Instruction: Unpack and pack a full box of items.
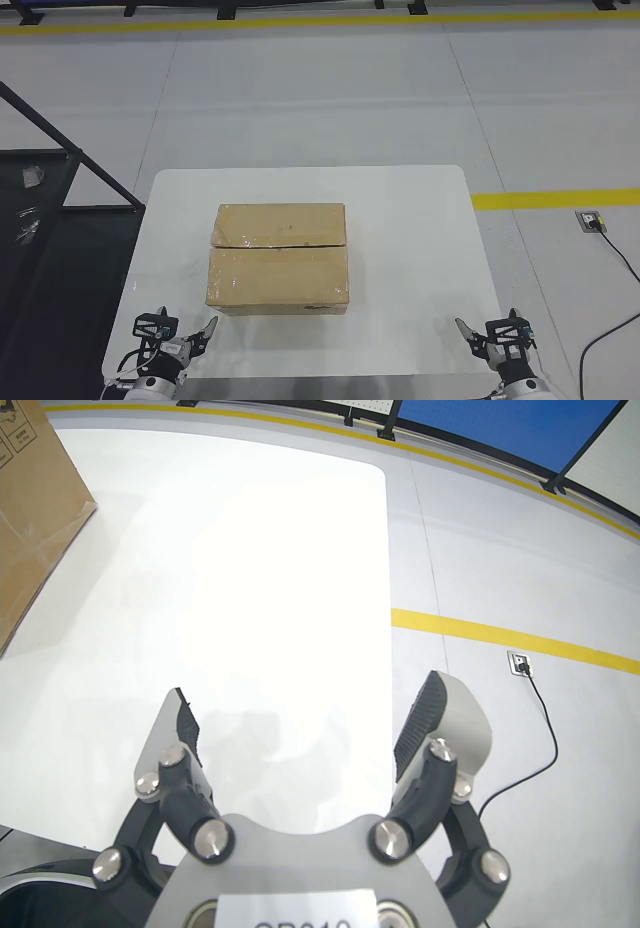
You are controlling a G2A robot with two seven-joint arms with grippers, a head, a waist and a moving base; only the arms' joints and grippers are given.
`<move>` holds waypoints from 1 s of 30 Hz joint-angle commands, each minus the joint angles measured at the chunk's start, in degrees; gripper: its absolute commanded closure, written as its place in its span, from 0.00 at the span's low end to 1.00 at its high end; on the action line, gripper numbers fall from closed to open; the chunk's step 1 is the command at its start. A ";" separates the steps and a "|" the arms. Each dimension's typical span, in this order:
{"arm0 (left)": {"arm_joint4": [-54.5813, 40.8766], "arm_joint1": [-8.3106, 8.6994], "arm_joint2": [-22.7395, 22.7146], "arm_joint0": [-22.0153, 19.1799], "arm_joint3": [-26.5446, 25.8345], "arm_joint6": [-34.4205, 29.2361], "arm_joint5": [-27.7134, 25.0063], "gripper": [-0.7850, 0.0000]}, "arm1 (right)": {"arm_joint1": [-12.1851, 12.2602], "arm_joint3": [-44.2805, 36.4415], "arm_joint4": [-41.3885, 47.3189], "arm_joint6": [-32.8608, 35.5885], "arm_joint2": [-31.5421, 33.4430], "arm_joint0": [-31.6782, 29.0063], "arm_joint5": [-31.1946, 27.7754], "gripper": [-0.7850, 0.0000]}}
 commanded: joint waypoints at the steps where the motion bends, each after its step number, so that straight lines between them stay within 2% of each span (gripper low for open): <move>1: 0.00 0.00 0.00 0.00 0.00 0.00 0.00 0.00 | 0.00 0.00 0.00 0.00 0.00 0.00 0.00 0.00; 23: -1.03 -0.08 -0.12 -0.20 0.07 1.09 -0.16 0.00 | -0.04 -0.21 0.59 1.42 -0.19 0.52 -0.39 0.00; 30: -6.58 -0.13 -3.92 -0.95 -0.16 5.24 -2.86 0.00 | -0.07 -2.67 3.85 6.26 -3.25 5.60 -9.55 0.00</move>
